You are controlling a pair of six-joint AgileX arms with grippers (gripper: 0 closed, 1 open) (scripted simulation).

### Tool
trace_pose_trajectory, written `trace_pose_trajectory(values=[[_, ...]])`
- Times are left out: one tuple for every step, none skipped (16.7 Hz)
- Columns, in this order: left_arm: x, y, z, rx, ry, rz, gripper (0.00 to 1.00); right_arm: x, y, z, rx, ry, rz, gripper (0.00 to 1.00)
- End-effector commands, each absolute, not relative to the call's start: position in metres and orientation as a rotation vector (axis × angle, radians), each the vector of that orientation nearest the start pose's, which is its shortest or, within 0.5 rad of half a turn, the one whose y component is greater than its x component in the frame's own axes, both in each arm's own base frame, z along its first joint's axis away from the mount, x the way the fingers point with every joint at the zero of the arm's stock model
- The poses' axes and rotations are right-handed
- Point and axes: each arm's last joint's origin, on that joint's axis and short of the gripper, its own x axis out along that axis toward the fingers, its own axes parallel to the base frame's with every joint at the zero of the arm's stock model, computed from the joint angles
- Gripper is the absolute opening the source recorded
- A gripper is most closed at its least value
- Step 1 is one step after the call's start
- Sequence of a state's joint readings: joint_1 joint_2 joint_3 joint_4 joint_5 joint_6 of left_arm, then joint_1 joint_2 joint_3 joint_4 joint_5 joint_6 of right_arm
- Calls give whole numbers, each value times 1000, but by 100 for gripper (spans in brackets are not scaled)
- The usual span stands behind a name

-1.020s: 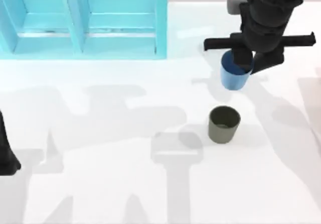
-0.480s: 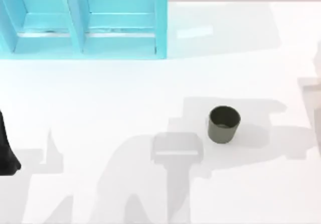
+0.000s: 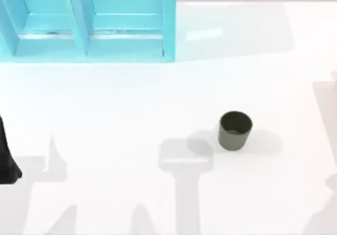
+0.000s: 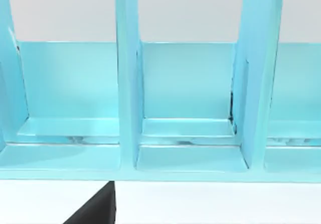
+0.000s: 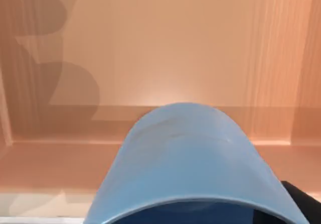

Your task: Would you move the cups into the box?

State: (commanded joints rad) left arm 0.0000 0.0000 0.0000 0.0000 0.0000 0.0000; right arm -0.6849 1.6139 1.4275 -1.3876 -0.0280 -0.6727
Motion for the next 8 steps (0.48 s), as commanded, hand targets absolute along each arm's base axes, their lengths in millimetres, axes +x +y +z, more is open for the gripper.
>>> trace_pose_trajectory(values=[[106, -1, 160, 0, 0, 0, 100, 219, -183, 279, 29, 1553, 10, 0], [106, -1, 160, 0, 0, 0, 100, 215, -184, 279, 29, 1550, 10, 0], [106, -1, 160, 0, 0, 0, 100, 214, -185, 279, 29, 1549, 10, 0], [106, -1, 160, 0, 0, 0, 100, 214, -185, 279, 29, 1549, 10, 0], [106, -1, 160, 0, 0, 0, 100, 214, -185, 279, 29, 1549, 10, 0], [106, -1, 160, 0, 0, 0, 100, 214, -185, 279, 29, 1549, 10, 0], [106, -1, 160, 0, 0, 0, 100, 215, -185, 279, 27, 1551, 10, 0], [106, -1, 160, 0, 0, 0, 100, 216, -184, 278, 26, 1551, 11, 0]])
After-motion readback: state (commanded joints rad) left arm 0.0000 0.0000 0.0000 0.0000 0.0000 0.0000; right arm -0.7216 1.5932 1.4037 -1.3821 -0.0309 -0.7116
